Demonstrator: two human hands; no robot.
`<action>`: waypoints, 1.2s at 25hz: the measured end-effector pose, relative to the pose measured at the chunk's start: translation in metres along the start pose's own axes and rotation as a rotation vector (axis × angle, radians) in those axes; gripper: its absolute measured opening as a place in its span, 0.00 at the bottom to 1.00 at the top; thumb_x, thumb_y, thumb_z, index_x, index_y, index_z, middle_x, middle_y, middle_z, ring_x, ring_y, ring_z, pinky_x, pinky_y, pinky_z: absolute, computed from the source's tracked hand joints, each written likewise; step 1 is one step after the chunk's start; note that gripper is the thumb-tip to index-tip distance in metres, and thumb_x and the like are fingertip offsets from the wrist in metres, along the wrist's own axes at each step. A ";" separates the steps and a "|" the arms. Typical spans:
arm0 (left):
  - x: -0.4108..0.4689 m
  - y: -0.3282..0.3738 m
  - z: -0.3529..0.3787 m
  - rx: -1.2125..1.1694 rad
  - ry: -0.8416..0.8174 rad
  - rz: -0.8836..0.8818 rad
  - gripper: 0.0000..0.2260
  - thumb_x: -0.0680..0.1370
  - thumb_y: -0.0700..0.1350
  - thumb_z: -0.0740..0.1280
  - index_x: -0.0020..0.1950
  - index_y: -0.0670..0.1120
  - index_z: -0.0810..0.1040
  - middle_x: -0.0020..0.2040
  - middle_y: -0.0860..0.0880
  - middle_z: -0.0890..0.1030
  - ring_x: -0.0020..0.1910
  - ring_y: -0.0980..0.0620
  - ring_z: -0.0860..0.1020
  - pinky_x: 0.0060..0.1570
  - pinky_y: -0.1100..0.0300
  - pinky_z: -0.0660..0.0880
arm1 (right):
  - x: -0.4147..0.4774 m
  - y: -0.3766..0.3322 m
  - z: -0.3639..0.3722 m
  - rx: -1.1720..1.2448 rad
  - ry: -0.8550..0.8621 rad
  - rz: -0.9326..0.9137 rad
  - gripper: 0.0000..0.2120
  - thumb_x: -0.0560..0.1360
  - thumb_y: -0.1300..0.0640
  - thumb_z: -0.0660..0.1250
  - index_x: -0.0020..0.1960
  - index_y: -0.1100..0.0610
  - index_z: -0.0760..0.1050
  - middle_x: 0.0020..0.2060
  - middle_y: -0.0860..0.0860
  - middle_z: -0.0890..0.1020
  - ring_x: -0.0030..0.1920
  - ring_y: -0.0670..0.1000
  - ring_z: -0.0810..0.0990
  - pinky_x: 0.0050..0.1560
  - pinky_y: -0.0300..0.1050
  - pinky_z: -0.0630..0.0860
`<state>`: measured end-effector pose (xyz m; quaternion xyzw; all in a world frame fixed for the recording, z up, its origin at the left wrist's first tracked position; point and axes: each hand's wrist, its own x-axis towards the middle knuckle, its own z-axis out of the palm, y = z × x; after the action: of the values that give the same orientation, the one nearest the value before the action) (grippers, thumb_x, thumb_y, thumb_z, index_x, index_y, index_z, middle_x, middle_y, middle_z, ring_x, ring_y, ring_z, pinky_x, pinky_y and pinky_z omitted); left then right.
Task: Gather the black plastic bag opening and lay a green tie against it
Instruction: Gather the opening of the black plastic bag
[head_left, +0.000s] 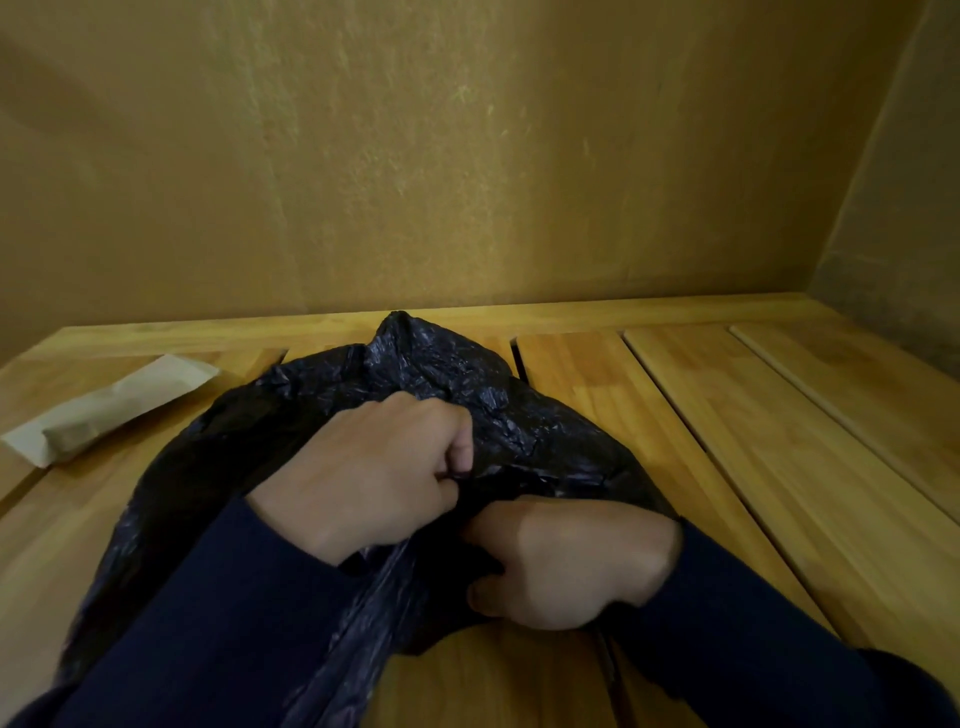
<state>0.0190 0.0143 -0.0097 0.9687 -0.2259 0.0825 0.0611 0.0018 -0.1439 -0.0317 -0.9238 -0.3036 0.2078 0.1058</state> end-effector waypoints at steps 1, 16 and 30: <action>0.000 0.000 -0.001 -0.003 0.019 -0.003 0.11 0.72 0.47 0.72 0.38 0.60 0.71 0.35 0.60 0.75 0.33 0.65 0.71 0.27 0.67 0.62 | 0.004 0.002 0.004 -0.008 0.022 0.018 0.16 0.81 0.52 0.62 0.65 0.58 0.74 0.59 0.56 0.80 0.53 0.54 0.78 0.44 0.39 0.73; -0.003 0.002 -0.007 -0.033 0.121 -0.058 0.08 0.72 0.50 0.72 0.42 0.59 0.74 0.36 0.59 0.77 0.37 0.59 0.77 0.34 0.58 0.72 | 0.025 0.020 0.019 -0.244 0.374 0.375 0.11 0.81 0.52 0.62 0.59 0.55 0.76 0.57 0.55 0.82 0.56 0.56 0.80 0.53 0.50 0.77; -0.004 0.015 -0.002 -0.094 0.065 0.024 0.13 0.73 0.51 0.73 0.45 0.62 0.68 0.34 0.59 0.76 0.35 0.64 0.74 0.29 0.65 0.64 | 0.014 0.042 0.011 -0.260 0.437 0.546 0.13 0.83 0.62 0.57 0.63 0.60 0.76 0.64 0.55 0.77 0.64 0.53 0.76 0.57 0.45 0.76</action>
<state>0.0085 0.0026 -0.0069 0.9588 -0.2390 0.1040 0.1128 0.0287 -0.1681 -0.0596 -0.9990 -0.0404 -0.0141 -0.0096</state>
